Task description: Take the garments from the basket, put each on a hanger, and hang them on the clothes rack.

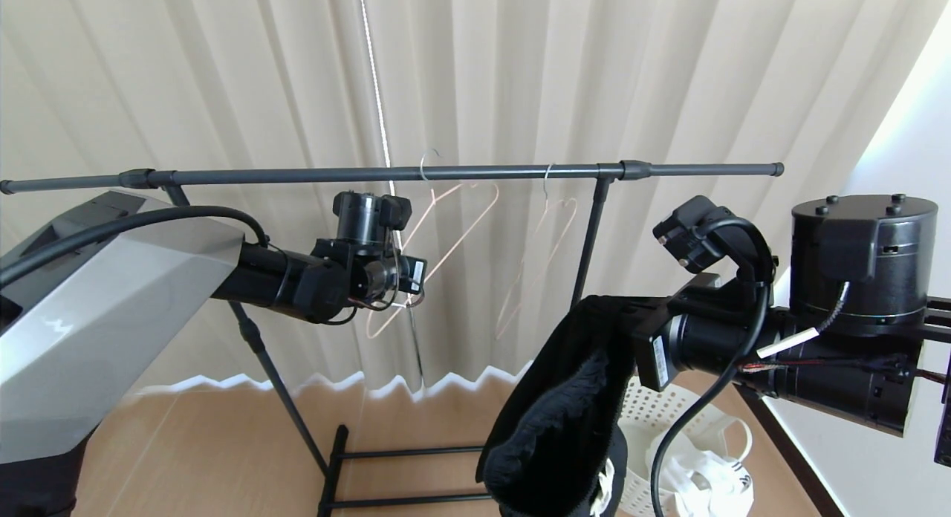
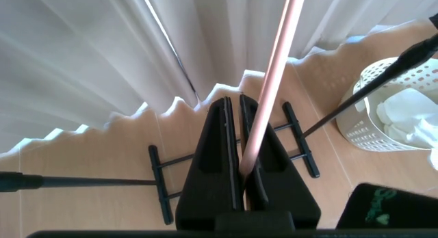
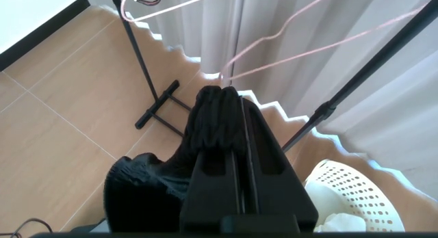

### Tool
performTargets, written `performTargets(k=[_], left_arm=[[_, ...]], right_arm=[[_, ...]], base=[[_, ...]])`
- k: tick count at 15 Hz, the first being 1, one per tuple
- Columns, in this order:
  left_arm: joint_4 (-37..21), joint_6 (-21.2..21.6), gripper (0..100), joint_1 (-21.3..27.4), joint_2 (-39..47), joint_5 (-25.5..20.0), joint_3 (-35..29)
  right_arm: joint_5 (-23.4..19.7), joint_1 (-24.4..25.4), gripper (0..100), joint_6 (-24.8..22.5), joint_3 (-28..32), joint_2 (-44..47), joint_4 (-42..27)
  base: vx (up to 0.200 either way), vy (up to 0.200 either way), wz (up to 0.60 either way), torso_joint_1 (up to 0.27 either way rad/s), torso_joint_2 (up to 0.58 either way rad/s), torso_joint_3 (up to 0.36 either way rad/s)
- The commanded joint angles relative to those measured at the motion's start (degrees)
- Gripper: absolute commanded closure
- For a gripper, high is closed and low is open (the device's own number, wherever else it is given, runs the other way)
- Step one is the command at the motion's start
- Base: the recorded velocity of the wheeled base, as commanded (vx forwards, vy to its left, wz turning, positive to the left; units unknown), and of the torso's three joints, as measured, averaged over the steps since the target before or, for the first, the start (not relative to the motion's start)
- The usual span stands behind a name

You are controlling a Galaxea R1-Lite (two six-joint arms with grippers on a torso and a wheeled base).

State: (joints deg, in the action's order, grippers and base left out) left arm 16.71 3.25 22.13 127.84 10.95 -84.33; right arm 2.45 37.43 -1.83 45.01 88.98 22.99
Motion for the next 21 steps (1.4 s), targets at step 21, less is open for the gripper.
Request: performTargets(k=[21], left_arm=[[21.87,5.97,100,0.99,-29.14,-0.49,48.04]], right_arm=[[7.13,-0.07,100,-1.60,1.22,0.76,0.39]], base=[[0.000,0.000,0.00,0.000,0.00,0.000]])
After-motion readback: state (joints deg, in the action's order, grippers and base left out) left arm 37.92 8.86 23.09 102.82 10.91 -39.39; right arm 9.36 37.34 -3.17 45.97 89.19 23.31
